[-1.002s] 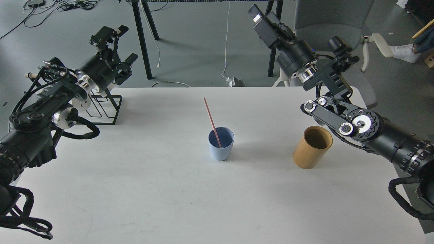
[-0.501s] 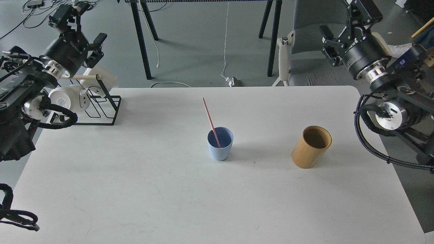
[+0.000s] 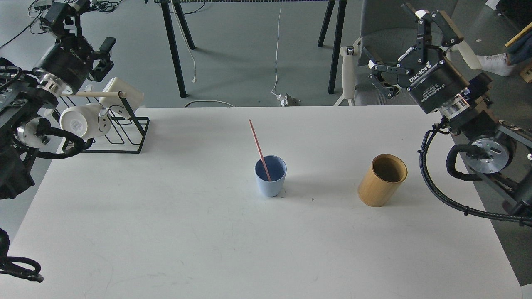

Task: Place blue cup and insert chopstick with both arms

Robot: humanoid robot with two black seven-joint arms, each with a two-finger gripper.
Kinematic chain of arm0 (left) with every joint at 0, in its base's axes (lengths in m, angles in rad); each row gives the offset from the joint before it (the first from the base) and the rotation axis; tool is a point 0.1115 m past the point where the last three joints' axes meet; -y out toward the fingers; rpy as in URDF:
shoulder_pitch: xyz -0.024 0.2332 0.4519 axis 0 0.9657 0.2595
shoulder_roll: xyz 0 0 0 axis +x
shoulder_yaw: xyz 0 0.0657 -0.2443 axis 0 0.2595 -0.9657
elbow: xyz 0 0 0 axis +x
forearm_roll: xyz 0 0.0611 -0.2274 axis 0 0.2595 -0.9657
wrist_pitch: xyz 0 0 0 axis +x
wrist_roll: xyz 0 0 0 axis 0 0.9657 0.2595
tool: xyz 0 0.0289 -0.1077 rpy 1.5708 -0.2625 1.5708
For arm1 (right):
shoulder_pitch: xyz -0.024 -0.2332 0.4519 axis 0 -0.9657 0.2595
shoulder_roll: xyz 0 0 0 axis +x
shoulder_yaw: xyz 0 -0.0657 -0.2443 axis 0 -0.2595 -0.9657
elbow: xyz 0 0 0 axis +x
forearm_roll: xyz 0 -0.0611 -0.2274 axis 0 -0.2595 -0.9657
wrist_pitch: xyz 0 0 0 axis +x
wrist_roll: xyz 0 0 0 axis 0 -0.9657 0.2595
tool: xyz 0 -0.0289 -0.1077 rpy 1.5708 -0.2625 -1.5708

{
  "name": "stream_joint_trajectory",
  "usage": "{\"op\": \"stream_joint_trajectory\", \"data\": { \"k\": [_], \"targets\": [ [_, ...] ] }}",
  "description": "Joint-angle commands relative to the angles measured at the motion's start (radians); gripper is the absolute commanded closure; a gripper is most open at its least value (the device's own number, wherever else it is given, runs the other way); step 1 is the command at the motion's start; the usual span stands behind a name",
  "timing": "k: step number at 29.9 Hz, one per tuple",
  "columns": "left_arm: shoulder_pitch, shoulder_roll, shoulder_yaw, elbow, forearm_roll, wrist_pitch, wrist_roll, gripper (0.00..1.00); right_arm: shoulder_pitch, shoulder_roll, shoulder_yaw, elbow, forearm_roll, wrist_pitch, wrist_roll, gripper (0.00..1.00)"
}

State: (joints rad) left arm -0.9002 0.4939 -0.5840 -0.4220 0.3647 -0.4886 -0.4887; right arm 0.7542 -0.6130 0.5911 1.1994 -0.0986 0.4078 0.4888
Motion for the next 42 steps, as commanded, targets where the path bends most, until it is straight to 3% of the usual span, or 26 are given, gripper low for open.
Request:
{"op": "stream_joint_trajectory", "data": {
  "k": [1, 19, 28, 42],
  "targets": [
    [0.012, -0.001, 0.0, 0.0, 0.0, 0.0, 0.0, 0.01, 0.001, 0.019, 0.007, -0.001, 0.0, -0.007, 0.0, 0.01],
    [0.015, -0.011, -0.002, 0.0, 0.0, 0.0, 0.0, 0.01, -0.019, 0.044, 0.076, -0.014, -0.001, -0.009, 0.0, 0.01],
    [0.015, -0.009, -0.003, 0.0, -0.001, 0.0, 0.0, 0.01, -0.006, 0.05, 0.088, -0.014, -0.004, -0.125, 0.0, 0.01],
    [0.014, -0.012, -0.005, 0.0, -0.001, 0.0, 0.0, 0.01, -0.018, 0.036, 0.125, 0.022, -0.004, -0.119, 0.0, 0.01]
  ]
}}
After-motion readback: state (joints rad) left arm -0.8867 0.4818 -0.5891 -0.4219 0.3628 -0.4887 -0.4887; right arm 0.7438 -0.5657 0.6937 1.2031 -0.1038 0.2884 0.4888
